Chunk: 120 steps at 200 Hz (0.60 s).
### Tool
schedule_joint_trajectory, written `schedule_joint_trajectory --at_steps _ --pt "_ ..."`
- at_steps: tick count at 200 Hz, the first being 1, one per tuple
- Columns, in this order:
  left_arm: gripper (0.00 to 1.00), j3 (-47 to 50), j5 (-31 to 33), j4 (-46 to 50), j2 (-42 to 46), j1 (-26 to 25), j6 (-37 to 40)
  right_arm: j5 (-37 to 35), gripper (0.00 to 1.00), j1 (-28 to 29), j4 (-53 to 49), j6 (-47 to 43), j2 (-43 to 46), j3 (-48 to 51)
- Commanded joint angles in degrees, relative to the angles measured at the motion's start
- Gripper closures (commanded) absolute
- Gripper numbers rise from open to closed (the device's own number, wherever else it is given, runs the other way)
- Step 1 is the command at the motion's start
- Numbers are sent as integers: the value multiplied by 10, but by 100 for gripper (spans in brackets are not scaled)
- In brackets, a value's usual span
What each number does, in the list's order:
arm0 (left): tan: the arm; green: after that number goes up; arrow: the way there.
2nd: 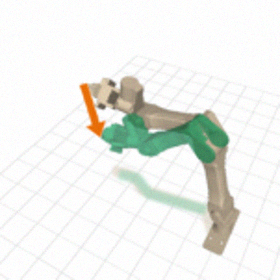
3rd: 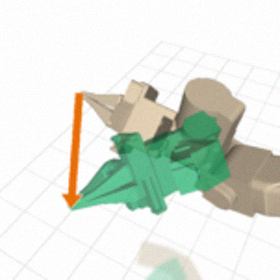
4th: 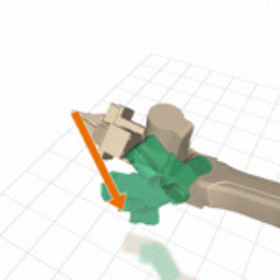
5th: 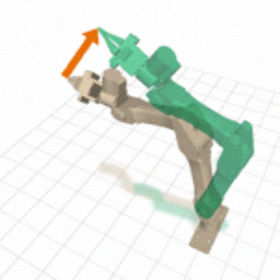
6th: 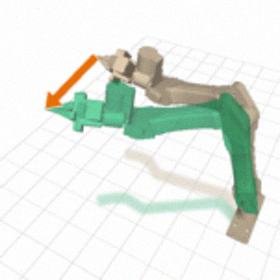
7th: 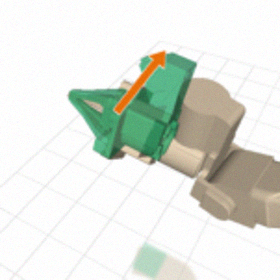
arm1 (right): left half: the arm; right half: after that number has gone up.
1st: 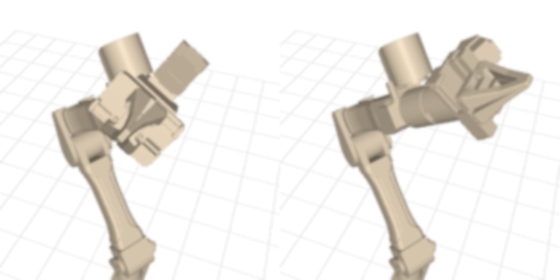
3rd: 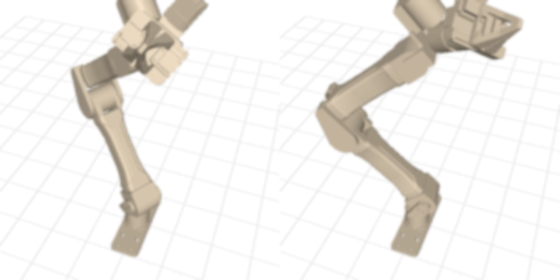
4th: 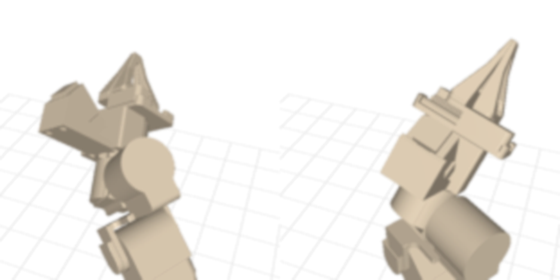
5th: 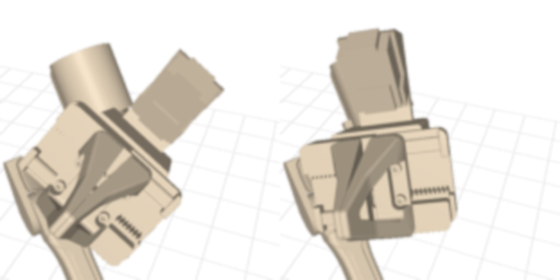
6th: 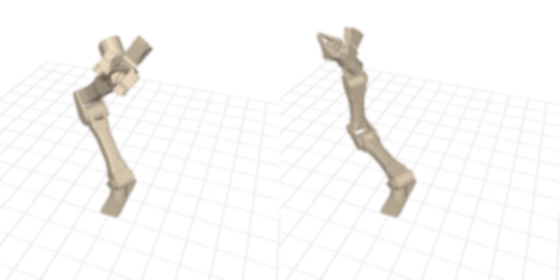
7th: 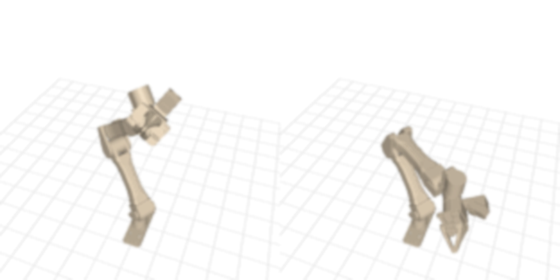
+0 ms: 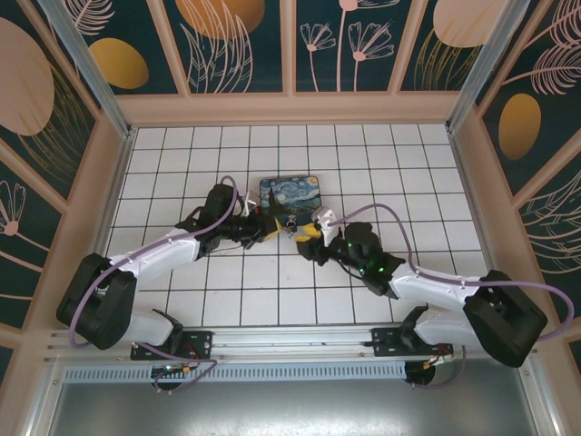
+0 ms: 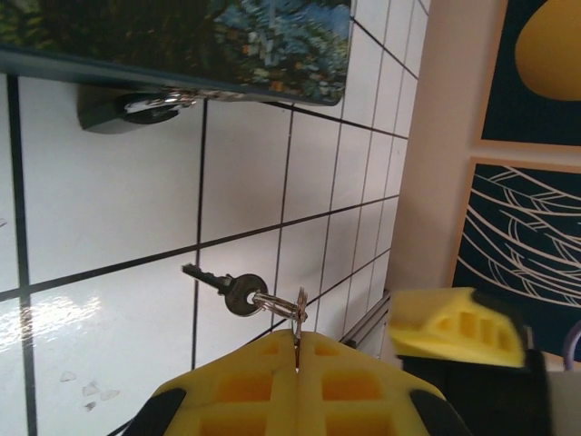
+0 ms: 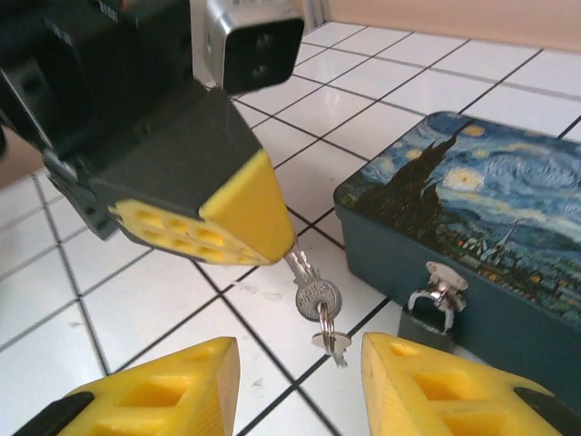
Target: Unlock the padlock with the key
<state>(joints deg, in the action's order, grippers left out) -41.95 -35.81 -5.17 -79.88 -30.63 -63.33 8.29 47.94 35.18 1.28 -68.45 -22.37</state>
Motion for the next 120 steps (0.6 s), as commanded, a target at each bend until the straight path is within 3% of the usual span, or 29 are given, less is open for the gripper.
schedule_joint_trajectory --at_steps 1,21,39,83,107,120 --pt "100 -17 4 32 11 3 -7 -126 60 33 72 -90 -5 7" --pt "100 -23 5 41 9 2 1 -155 59 43 86 -94 3 15" --pt "100 -27 8 40 10 2 12 -132 57 34 60 -63 6 3" --pt "100 -49 15 46 18 2 170 172 55 -110 -44 177 -43 -71" --pt "100 -44 -11 1 15 2 238 305 56 -134 -1 282 -105 -87" --pt "100 -41 -25 -29 9 4 253 346 55 -135 87 347 -123 -71"
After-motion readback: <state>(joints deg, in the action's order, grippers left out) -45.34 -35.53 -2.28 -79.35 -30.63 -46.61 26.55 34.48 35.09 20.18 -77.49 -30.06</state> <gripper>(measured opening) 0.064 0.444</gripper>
